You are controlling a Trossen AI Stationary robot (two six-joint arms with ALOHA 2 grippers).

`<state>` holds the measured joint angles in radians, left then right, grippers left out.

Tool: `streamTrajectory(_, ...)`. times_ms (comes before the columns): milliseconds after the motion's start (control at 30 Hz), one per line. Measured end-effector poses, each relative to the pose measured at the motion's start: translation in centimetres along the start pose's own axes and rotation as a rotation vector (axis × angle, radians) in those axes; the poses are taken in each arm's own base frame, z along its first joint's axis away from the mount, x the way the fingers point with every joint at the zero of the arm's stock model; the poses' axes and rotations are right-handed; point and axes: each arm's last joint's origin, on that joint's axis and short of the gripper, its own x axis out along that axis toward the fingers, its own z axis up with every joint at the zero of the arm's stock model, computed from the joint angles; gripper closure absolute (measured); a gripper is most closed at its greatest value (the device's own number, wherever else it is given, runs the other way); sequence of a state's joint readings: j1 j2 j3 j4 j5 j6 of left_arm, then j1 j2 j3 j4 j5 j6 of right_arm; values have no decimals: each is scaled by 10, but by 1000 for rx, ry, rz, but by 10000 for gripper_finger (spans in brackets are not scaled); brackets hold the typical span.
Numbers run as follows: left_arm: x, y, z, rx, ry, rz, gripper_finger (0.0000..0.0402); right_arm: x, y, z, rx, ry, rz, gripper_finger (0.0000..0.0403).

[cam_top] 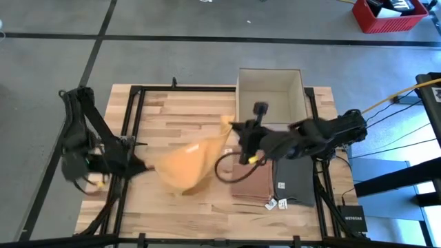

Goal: Fold towel
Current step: Fold the yellow towel

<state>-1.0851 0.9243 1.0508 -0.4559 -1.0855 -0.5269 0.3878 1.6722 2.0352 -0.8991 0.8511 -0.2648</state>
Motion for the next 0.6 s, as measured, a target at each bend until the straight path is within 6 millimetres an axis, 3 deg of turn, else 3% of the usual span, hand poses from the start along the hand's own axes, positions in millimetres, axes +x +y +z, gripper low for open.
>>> streamTrajectory(133, -15, 20, 27, -33, -124, 40, 394, -20, -30, 15, 61, -54, -87, 400)
streamTrajectory(300, -28, 30, 60, 4, -265, 41, 394, -41, -61, 26, 97, -90, -219, 401)
streamTrajectory(467, -38, 36, 88, 11, -401, 71, 394, -54, -79, 30, 141, -117, -266, 401)
streamTrajectory(600, -42, 41, 96, 36, -440, 97, 394, -54, -79, 31, 130, -119, -275, 401)
